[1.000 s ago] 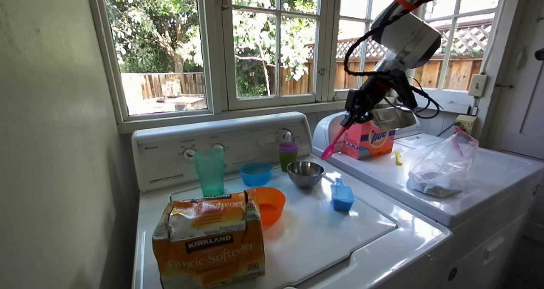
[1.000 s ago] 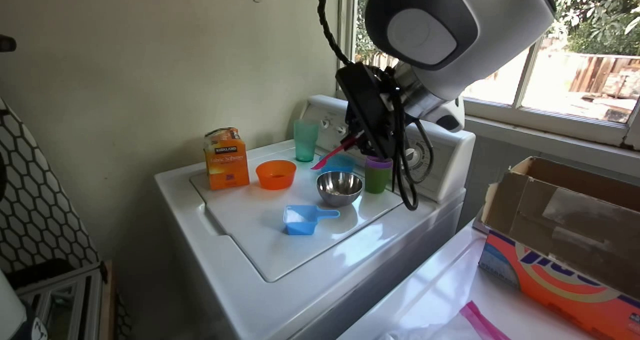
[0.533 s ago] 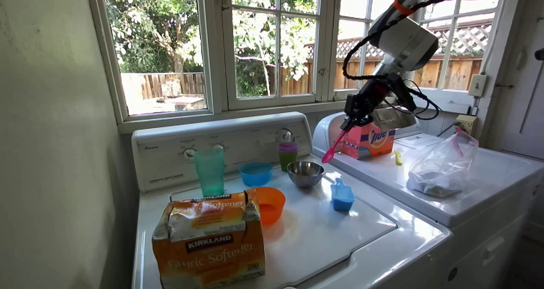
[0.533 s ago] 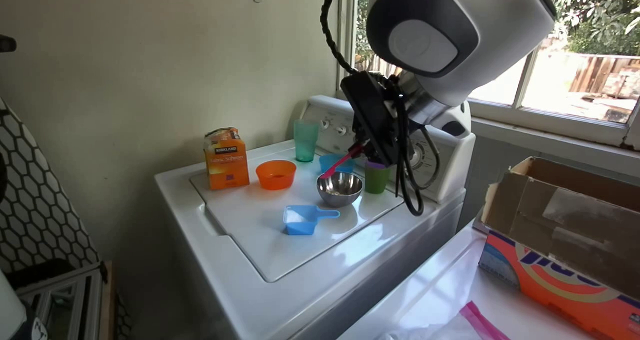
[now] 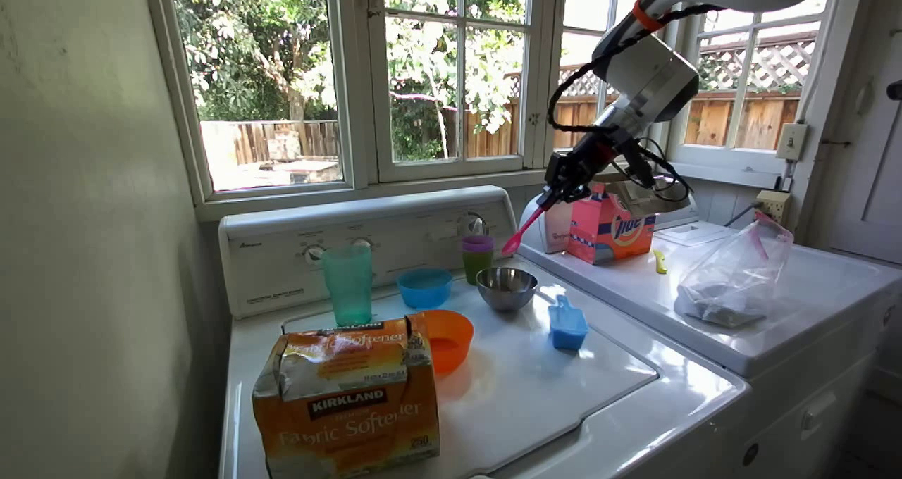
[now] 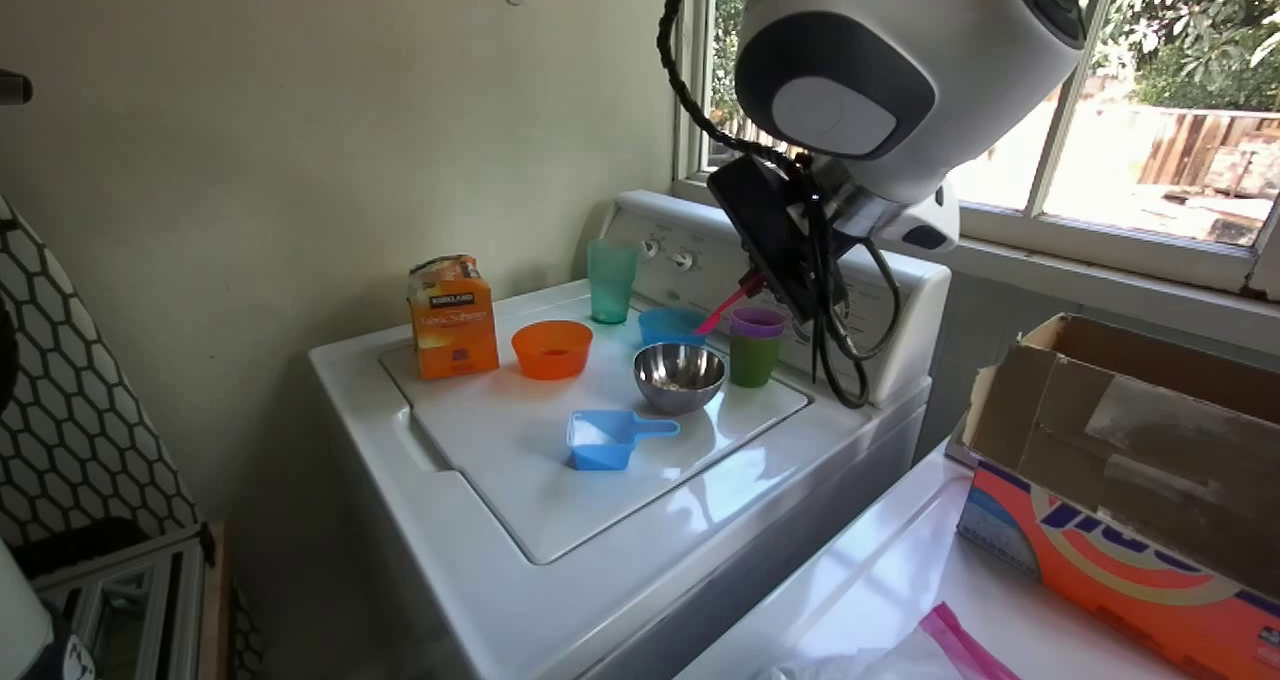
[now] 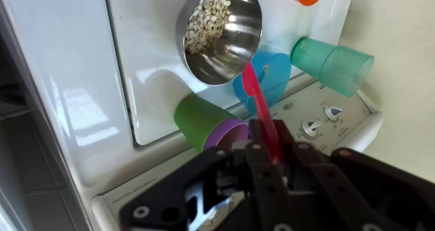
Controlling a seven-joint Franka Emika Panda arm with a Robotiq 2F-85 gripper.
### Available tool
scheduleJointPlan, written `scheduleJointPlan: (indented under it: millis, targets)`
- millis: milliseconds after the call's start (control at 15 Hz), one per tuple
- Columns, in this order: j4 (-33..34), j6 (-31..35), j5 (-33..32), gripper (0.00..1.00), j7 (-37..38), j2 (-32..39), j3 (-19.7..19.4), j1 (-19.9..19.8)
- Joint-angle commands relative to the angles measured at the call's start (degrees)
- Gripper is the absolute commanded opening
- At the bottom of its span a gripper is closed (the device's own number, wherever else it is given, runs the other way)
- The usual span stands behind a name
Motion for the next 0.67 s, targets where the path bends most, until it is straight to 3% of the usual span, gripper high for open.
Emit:
scheduleJointPlan:
  millis: [0, 600]
  targets:
    - [3.9, 1.0, 1.0, 0.03, -1.0, 4.7, 1.0, -1.0]
    - [7.6, -3.7, -3.6, 0.03, 0.9, 10.9, 1.0, -2.9]
